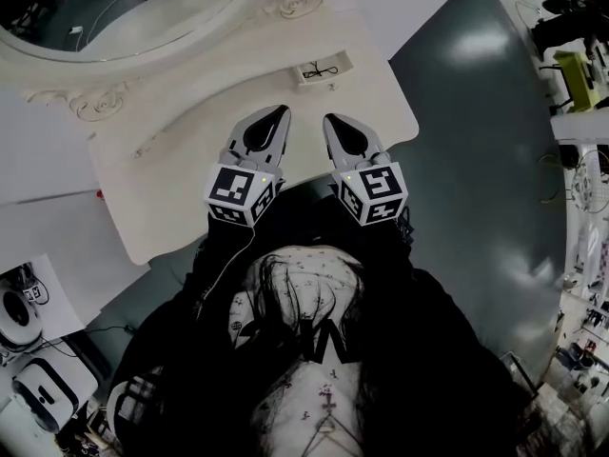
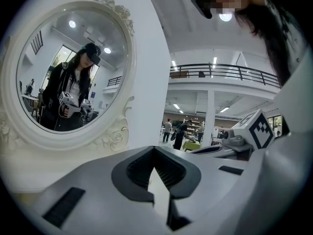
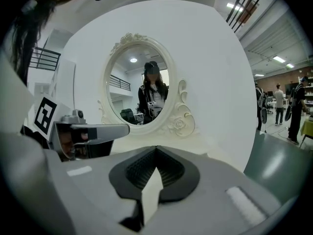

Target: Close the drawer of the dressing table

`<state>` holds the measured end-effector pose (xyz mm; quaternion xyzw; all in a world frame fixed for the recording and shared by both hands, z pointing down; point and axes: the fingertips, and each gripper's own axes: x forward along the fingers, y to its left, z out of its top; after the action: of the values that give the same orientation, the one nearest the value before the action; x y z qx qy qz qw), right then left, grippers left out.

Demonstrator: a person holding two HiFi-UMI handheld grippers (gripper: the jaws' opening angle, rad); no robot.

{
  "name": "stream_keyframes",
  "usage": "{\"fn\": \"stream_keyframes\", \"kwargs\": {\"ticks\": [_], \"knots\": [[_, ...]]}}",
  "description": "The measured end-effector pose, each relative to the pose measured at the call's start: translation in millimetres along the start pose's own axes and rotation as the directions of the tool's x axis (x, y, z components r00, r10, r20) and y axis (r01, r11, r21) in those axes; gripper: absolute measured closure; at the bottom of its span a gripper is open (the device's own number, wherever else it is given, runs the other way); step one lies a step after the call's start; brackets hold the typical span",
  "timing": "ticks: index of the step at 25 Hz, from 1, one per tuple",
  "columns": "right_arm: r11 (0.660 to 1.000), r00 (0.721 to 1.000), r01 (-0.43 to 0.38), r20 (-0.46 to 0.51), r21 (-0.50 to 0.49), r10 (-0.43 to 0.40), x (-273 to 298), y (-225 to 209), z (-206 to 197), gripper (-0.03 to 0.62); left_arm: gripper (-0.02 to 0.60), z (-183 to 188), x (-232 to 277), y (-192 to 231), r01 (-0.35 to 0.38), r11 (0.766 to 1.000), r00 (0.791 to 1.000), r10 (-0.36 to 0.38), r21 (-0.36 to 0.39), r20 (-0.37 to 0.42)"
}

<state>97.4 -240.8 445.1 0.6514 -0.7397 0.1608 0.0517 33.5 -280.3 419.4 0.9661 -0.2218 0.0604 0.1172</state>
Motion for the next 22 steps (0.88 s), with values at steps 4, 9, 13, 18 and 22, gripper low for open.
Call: {"fn": "stream_keyframes", "kwargs": {"ticks": [4,9,13,18,22], "knots": [[1.000,1.000,0.007,-0.019,0.002,-0.007,3.6,-17.8,-2.7,0.585,0.581,-1.3,11.2,-2.9,-0.004,1.000,1.000,0.004,-0.004,-0.006],[1.000,0.997,-0.026,-0.066,0.008,0.027,11.1,-42.3,-12.9,0.586,0.581,-3.6,22.7,-5.0,-0.059,0.998,0.998,0.059,-0.022,-0.016],[0.998,0.992,-0.069,-0.106,-0.006,0.068,21.6,-59.9,-25.4,0.585,0.581,-2.8,30.3,-4.6,-0.127,0.991,0.992,0.127,-0.032,-0.020],[0.993,0.978,-0.115,-0.174,-0.007,0.112,30.3,-79.4,-48.0,0.585,0.581,-2.6,36.2,-12.3,-0.189,0.982,0.982,0.188,-0.029,-0.026],[0.990,0.966,-0.139,-0.219,-0.008,0.134,36.7,-93.6,-62.9,0.585,0.581,-4.1,39.5,-13.2,-0.238,0.971,0.971,0.237,-0.034,-0.030]]}}
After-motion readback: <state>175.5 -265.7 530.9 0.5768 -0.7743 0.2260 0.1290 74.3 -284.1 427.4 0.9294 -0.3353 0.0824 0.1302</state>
